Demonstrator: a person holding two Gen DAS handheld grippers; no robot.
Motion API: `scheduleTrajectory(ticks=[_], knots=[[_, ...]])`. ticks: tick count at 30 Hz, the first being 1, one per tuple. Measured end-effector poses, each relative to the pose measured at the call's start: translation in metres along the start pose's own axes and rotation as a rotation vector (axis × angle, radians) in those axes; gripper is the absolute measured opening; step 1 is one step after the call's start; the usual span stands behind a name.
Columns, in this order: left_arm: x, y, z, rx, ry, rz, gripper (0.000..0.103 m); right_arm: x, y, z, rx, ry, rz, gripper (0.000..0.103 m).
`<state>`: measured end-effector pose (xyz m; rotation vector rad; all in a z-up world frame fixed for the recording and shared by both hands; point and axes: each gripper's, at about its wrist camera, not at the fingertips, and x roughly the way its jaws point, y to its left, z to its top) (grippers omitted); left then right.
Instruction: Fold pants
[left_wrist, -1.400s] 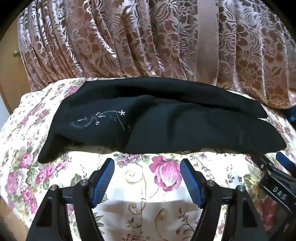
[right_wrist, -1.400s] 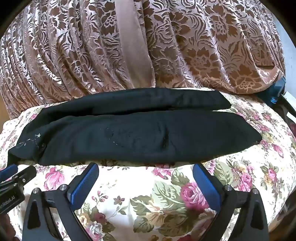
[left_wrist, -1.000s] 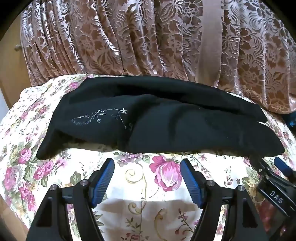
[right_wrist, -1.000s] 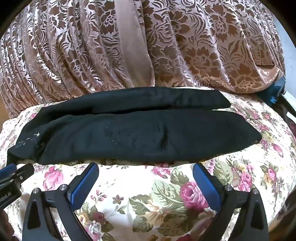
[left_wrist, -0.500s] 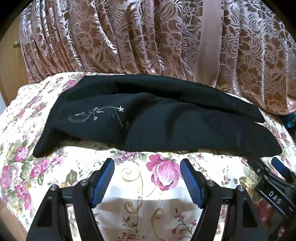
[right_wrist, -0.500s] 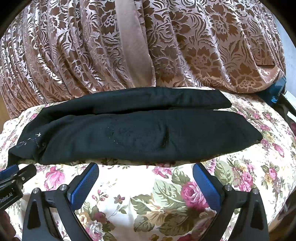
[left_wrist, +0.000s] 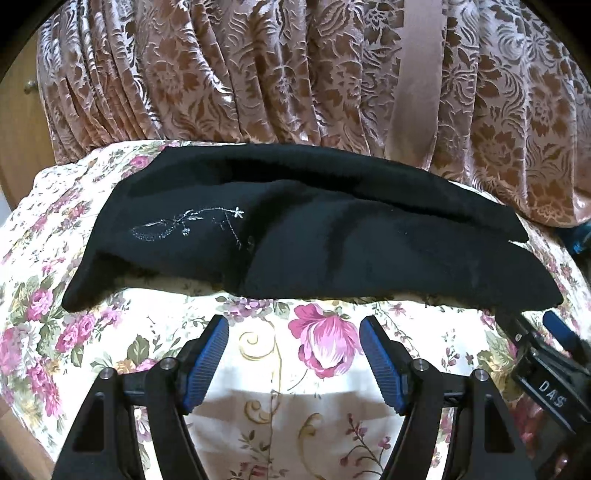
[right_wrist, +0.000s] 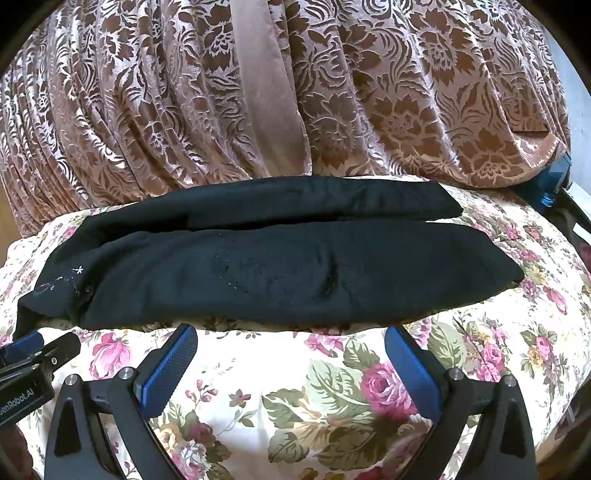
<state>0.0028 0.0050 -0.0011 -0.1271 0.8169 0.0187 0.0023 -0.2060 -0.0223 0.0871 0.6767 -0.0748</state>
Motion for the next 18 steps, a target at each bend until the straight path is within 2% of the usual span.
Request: scheduleTrajectory(ticks=[18], knots=[[0.0003,0.0055,0.0003,-0.019,-0.002,0.008,0.074,0.0015,-0.0005,-0.0009,0.0,0.004,-0.003,0.103]])
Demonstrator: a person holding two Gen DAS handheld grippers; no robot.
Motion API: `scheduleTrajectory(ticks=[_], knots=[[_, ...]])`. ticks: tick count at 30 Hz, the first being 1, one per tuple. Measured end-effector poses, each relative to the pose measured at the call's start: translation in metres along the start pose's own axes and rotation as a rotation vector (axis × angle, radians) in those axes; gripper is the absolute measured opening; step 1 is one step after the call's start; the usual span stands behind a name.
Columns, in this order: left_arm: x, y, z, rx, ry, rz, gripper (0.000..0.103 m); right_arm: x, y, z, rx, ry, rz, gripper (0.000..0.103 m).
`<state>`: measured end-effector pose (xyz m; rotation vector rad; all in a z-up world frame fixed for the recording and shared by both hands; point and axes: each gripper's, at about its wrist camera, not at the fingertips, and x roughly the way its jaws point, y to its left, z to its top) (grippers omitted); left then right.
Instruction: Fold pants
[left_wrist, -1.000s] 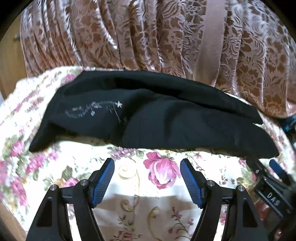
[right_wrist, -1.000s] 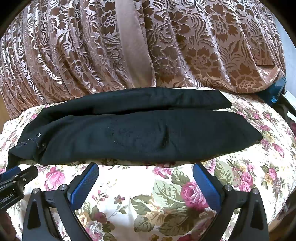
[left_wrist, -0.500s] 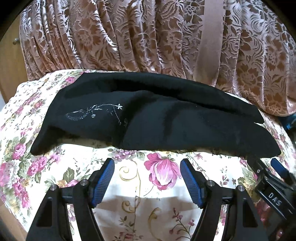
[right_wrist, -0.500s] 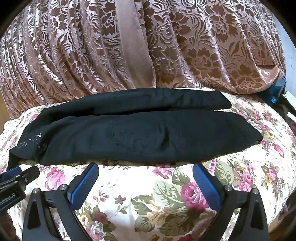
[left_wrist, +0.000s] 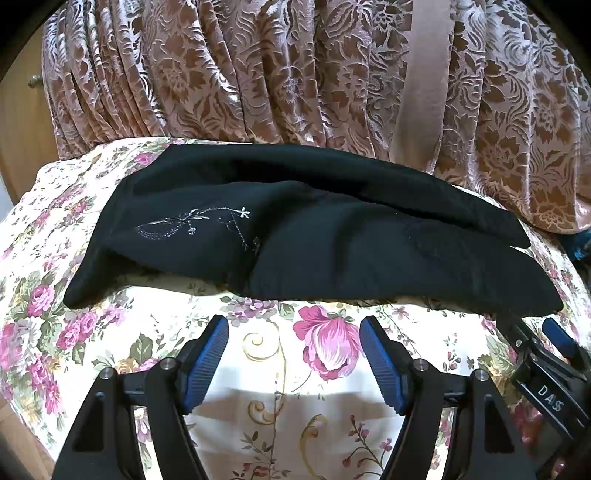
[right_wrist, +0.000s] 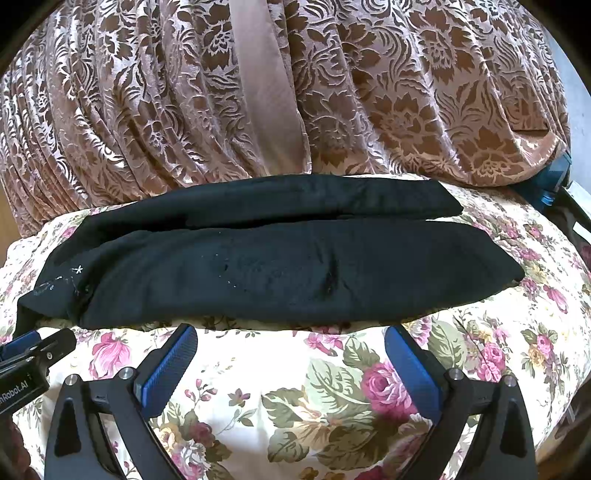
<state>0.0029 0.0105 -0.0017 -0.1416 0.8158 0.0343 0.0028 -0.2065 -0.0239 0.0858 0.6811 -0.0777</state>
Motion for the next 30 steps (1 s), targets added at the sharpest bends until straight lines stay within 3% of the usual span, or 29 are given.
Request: scheduleTrajectory(ticks=[16,22,24,26,28,30], knots=[[0.005,0.001,-0.003,0.007,0.034,0.005,0.074,0.002,-0.006,0.002,0.009,0.007,-0.003,0.103],[0.011,0.005,-0.003,-0.003,0.081,-0.021,0.077,-0.007,-0.006,0.007,-0.027,-0.078,0.02,0.103],[0.013,0.01,-0.002,-0.012,0.101,-0.071,0.077,-0.008,-0.013,0.009,0.008,-0.099,0.038,0.103],[0.018,0.02,0.0,-0.046,0.141,-0.183,0.08,-0.003,-0.023,0.012,0.047,-0.06,0.052,0.103],[0.023,0.04,0.0,-0.164,0.182,-0.33,0.082,0.007,-0.034,0.014,0.09,0.006,0.064,0.103],[0.025,0.058,0.001,-0.258,0.184,-0.393,0.082,0.014,-0.049,0.013,0.149,0.055,0.098,0.103]])
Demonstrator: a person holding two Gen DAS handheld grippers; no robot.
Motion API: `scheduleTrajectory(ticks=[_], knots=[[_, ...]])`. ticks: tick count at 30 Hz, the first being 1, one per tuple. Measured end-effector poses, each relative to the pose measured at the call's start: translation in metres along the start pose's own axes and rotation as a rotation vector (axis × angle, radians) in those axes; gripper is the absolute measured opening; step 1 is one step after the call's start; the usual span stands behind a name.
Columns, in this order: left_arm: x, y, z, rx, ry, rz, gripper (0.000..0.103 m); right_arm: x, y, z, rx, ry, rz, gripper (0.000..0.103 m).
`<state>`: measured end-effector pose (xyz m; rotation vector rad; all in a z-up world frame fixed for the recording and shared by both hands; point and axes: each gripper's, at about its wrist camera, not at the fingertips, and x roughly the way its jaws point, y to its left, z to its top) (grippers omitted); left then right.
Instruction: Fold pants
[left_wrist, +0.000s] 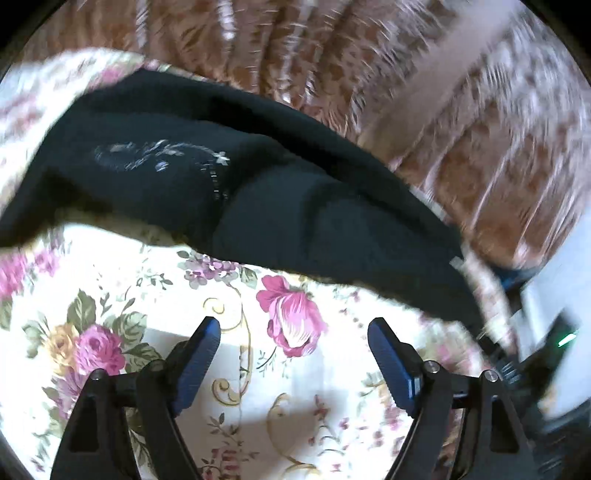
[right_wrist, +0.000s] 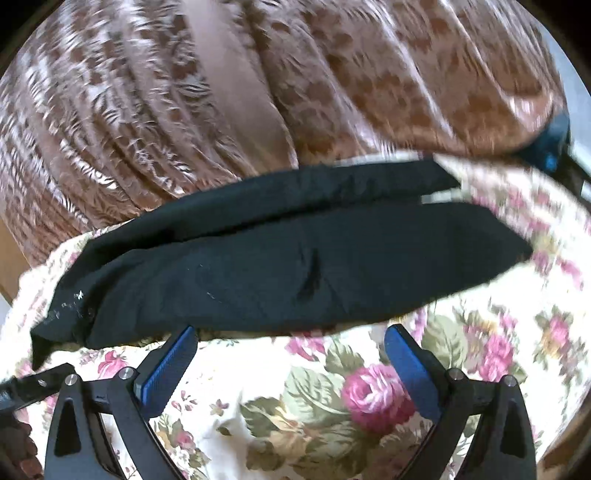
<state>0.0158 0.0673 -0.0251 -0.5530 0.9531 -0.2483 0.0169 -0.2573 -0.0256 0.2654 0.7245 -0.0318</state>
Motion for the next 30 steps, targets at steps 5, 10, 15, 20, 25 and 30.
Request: scheduleTrajectory(ticks=[5,10,15,20,25,30], knots=[[-0.02,0.029,0.014,-0.112,-0.105,-0.052,0.082,0.008,-0.052,0.005,0.168,0.042,0.092,0.097],[-0.028,0.075,0.041,-0.234,-0.195,-0.068,0.082,0.019,-0.112,0.01,0.414,0.058,0.221,0.087],[-0.022,0.118,0.055,-0.31,-0.234,-0.047,0.082,0.047,-0.168,0.002,0.712,0.098,0.28,0.07],[-0.017,0.145,0.051,-0.331,-0.282,-0.046,0.082,0.076,-0.194,-0.005,0.858,0.098,0.331,0.045],[-0.01,0.16,0.05,-0.35,-0.301,-0.061,0.083,0.095,-0.2,0.003,0.882,0.072,0.363,0.041],[-0.003,0.151,0.053,-0.306,-0.305,-0.041,0.096,0.11,-0.203,-0.001,0.893,0.053,0.406,0.021]])
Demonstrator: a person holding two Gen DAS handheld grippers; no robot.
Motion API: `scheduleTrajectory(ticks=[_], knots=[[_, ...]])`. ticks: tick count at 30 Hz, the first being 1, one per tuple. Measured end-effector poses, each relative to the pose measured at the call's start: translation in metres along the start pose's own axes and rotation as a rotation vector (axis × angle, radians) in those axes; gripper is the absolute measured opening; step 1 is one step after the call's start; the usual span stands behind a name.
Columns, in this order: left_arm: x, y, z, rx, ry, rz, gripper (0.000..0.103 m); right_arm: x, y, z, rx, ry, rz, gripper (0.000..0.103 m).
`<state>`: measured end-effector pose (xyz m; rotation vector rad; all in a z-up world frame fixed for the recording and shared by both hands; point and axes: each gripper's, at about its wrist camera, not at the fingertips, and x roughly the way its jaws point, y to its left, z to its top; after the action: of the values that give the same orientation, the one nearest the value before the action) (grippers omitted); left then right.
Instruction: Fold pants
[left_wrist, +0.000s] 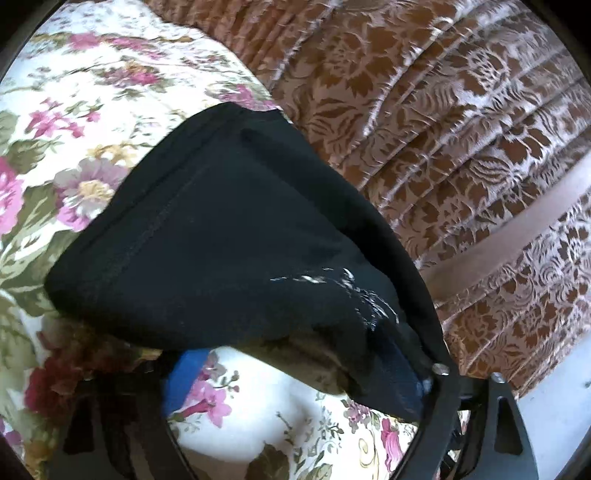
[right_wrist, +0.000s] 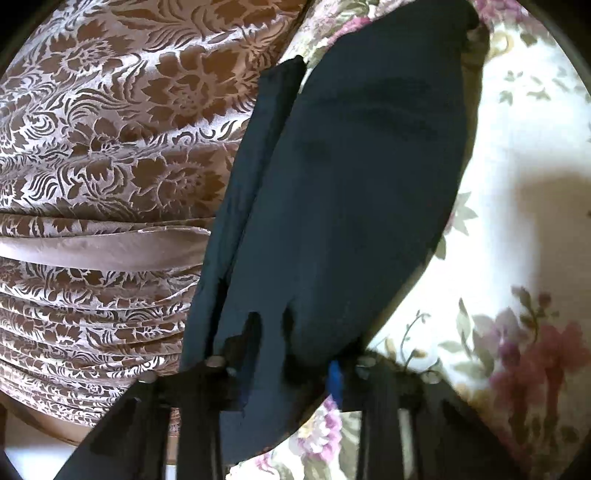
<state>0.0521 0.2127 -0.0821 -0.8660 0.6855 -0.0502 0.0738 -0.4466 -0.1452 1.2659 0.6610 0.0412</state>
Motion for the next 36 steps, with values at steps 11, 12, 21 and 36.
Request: scheduleTrajectory(ticks=[11,12,21,36], knots=[[0.006,0.012,0.024,-0.139,-0.112,-0.049,0.098,0.007,0.003,-0.002,-0.153,-0.001,0.034,0.013],[0.009,0.011,0.028,-0.125,-0.101,-0.034,0.087,0.008,0.005,-0.002,-0.164,-0.007,0.016,0.012],[-0.007,0.016,0.038,-0.01,-0.027,-0.017,0.019,-0.027,0.02,-0.002,-0.208,-0.123,-0.02,0.007],[-0.128,0.053,-0.021,-0.004,-0.118,-0.03,0.017,-0.119,0.015,-0.048,-0.405,-0.075,-0.072,0.007]])
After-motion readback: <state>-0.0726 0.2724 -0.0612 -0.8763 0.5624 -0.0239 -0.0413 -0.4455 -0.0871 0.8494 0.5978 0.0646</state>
